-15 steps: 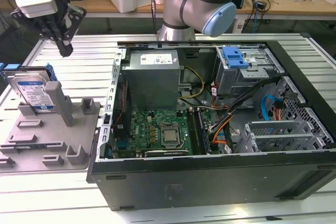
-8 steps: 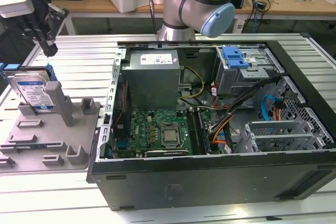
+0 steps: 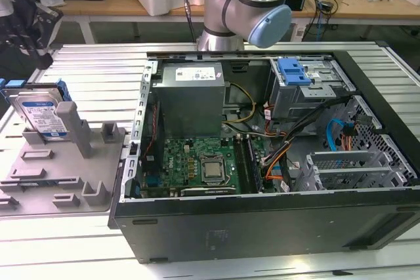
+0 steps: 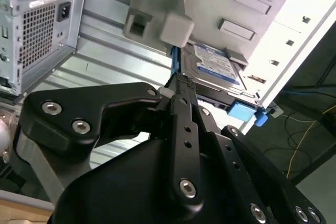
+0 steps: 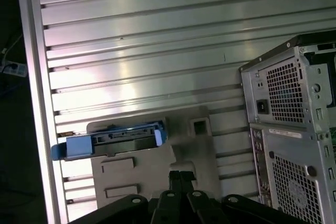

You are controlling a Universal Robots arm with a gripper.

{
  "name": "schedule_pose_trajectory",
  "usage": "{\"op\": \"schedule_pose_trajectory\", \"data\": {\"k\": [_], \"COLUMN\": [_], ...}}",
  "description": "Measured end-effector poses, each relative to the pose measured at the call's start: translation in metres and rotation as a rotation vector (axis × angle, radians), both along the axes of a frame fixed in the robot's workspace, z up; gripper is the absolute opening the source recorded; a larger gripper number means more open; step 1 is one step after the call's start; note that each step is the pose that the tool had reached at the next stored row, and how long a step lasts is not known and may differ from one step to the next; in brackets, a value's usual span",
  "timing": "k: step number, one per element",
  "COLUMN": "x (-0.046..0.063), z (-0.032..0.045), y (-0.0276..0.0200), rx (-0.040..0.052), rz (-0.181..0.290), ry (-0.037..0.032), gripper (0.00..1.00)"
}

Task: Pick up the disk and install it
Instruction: 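Reach for the disk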

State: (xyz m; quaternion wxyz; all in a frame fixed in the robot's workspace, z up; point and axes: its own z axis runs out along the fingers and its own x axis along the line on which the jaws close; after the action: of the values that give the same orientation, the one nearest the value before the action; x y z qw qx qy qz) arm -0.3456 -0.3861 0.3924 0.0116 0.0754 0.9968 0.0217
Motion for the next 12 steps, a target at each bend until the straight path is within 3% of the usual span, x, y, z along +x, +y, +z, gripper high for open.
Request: {"op": "schedule_pose_trajectory", "data": {"k": [7, 12], "x": [-0.022, -0.04], "z": [-0.0005, -0.001], "y": [0.0119, 0.0242], "rx": [0.0, -0.0001], "rz": [-0.002, -0.003], "ry": [0.0001, 0.0001], "gripper": [0.11, 0.11]}}
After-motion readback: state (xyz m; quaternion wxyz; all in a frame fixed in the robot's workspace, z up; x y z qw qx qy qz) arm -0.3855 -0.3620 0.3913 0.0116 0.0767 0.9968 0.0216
